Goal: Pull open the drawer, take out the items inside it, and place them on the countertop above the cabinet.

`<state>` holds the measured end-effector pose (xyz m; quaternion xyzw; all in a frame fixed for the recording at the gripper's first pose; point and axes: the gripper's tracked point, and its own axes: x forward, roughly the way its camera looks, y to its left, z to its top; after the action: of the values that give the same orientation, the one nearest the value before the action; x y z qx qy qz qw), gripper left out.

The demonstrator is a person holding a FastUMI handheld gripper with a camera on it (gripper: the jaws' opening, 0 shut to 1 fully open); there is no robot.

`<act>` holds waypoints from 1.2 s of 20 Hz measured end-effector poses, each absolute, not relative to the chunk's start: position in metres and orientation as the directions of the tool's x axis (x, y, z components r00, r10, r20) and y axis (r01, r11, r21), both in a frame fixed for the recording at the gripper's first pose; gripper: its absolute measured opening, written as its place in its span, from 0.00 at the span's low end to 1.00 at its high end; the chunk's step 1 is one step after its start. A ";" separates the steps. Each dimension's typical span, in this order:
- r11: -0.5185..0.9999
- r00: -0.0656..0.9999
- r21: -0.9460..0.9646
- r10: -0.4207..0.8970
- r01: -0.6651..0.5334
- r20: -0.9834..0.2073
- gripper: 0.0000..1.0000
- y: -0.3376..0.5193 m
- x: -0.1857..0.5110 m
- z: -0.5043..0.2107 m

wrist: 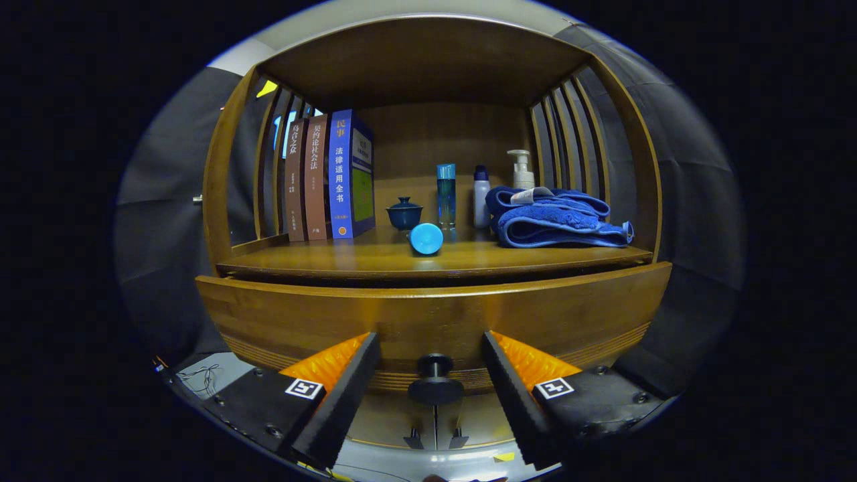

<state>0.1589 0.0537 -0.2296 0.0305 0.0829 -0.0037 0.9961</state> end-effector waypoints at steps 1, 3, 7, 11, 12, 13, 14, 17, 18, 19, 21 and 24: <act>0.998 0.986 0.063 -0.003 0.013 -0.168 0.99 0.054 0.162 -0.230; 0.998 0.985 0.066 -0.002 0.014 -0.175 0.99 0.053 0.169 -0.231; 0.997 0.986 0.072 -0.012 0.024 -0.165 0.99 0.052 0.174 -0.231; 0.999 0.984 0.049 0.009 0.000 -0.177 0.99 0.053 0.167 -0.215; 0.999 0.988 0.038 0.009 -0.003 -0.156 0.99 0.051 0.162 -0.202; 1.000 0.991 0.028 0.009 -0.005 -0.136 0.99 0.050 0.156 -0.188; 1.000 0.992 0.021 0.011 -0.008 -0.123 0.99 0.050 0.149 -0.176; 1.000 0.992 0.016 0.010 -0.008 -0.125 0.99 0.044 0.127 -0.152; 1.000 0.991 0.020 0.009 -0.007 -0.130 0.99 0.041 0.121 -0.148; 1.000 0.991 0.027 0.008 -0.004 -0.134 0.99 0.039 0.114 -0.143; 0.999 0.991 0.043 0.009 -0.003 -0.132 0.99 0.037 0.101 -0.134; 0.999 0.992 0.051 0.003 0.003 -0.124 0.99 0.033 0.080 -0.117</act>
<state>0.0800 0.0332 -0.1167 0.0257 0.0619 0.0000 0.9977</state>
